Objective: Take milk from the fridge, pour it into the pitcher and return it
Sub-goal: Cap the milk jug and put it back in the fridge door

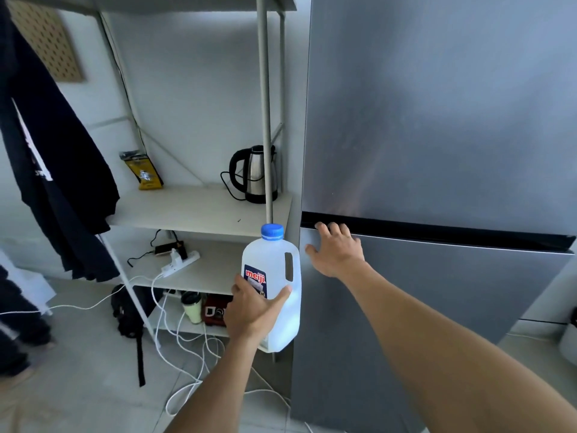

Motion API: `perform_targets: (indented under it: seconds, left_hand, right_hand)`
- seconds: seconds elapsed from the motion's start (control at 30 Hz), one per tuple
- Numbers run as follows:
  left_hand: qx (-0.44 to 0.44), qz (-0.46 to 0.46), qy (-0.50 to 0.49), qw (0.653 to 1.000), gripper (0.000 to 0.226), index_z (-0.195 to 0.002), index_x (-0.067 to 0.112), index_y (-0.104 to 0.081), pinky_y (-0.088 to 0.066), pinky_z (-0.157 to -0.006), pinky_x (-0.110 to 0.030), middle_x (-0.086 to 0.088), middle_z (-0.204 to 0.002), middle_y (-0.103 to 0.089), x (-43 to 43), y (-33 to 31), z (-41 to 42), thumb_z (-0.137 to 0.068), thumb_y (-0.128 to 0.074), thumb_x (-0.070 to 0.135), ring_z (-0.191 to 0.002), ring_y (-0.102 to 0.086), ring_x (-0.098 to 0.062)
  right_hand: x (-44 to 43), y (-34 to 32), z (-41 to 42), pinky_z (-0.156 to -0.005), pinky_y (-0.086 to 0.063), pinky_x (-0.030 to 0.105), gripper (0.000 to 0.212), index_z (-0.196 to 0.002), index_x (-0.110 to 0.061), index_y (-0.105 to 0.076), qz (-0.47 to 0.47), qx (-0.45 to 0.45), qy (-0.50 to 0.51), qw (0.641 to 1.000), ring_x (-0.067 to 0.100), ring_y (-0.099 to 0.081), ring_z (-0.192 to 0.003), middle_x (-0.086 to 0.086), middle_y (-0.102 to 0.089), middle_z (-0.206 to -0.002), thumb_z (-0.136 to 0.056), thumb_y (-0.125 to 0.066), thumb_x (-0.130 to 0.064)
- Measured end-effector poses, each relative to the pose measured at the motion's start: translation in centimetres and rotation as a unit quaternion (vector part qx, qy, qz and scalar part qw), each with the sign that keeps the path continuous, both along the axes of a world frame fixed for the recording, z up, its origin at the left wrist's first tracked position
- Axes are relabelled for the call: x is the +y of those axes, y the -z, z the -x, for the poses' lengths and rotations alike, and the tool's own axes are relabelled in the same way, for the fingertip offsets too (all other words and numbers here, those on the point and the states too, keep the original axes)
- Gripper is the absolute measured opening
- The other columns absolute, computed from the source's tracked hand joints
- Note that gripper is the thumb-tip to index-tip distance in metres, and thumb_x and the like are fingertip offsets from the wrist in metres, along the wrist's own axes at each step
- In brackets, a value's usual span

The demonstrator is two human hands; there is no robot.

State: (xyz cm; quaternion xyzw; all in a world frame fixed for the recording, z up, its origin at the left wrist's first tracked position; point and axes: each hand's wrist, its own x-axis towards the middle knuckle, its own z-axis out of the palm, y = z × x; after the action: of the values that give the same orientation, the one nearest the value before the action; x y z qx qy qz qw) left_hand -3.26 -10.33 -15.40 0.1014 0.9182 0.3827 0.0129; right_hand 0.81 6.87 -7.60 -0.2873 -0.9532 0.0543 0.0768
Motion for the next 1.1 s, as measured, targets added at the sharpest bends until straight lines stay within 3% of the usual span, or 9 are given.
perform_targets:
  seconds: [0.2, 0.53, 0.77, 0.9, 1.1]
  left_hand:
    - [0.001, -0.007, -0.013, 1.0, 0.087, -0.118, 0.015, -0.037, -0.051, -0.079, -0.039, -0.004, -0.12, -0.06, -1.0, 0.3, 0.5, -0.063, -0.07, 0.073, -0.102, -0.064, -0.033]
    - [0.015, 0.054, -0.045, 0.997, 0.085, -0.116, 0.018, -0.037, -0.049, -0.074, -0.036, -0.002, -0.115, -0.06, -3.5, 1.2, 1.6, -0.062, -0.066, 0.077, -0.097, -0.064, -0.03]
    - [0.018, 0.049, -0.06, 0.997, 0.083, -0.115, 0.015, -0.038, -0.049, -0.075, -0.035, -0.005, -0.113, -0.059, -3.5, 0.1, 1.5, -0.065, -0.07, 0.073, -0.096, -0.063, -0.031]
    - [0.016, 0.039, -0.061, 0.997, 0.087, -0.12, 0.013, -0.037, -0.045, -0.071, -0.034, -0.007, -0.121, -0.059, -3.0, -0.4, 0.0, -0.066, -0.071, 0.072, -0.103, -0.063, -0.033]
    - [0.013, 0.032, -0.072, 0.997, 0.091, -0.125, 0.012, -0.035, -0.051, -0.077, -0.039, -0.009, -0.125, -0.057, -3.5, -1.2, -4.1, -0.067, -0.071, 0.072, -0.104, -0.063, -0.034]
  right_hand:
    - [-0.1, -0.6, -0.2, -0.095, -0.043, 0.044, 0.06, -0.146, -0.022, -0.027, 0.04, 0.016, 0.01, 0.999, 0.024, -0.024, -0.14, 0.003, -0.039, -0.143, -0.093, -0.037, -0.049]
    - [0.4, -1.2, -0.5, -0.091, -0.046, 0.042, 0.056, -0.144, -0.019, -0.033, 0.035, 0.008, -0.014, 0.999, 0.024, -0.034, -0.133, 0.003, -0.044, -0.14, -0.094, -0.036, -0.044]
    - [0.0, -0.6, -1.9, -0.084, -0.047, 0.041, 0.053, -0.141, -0.023, -0.035, 0.043, 0.047, -0.032, 0.997, 0.023, -0.042, -0.125, 0.001, -0.048, -0.132, -0.094, -0.035, -0.047]
    - [-0.4, 0.2, -5.0, -0.087, -0.048, 0.042, 0.052, -0.145, -0.03, -0.029, 0.058, 0.06, -0.063, 0.995, 0.021, -0.04, -0.13, -0.002, -0.044, -0.137, -0.096, -0.035, -0.046]
    - [-2.0, -0.2, -9.3, -0.089, -0.046, 0.042, 0.045, -0.141, -0.035, -0.036, 0.096, 0.08, -0.086, 0.988, 0.022, -0.045, -0.126, -0.003, -0.047, -0.135, -0.097, -0.034, -0.045]
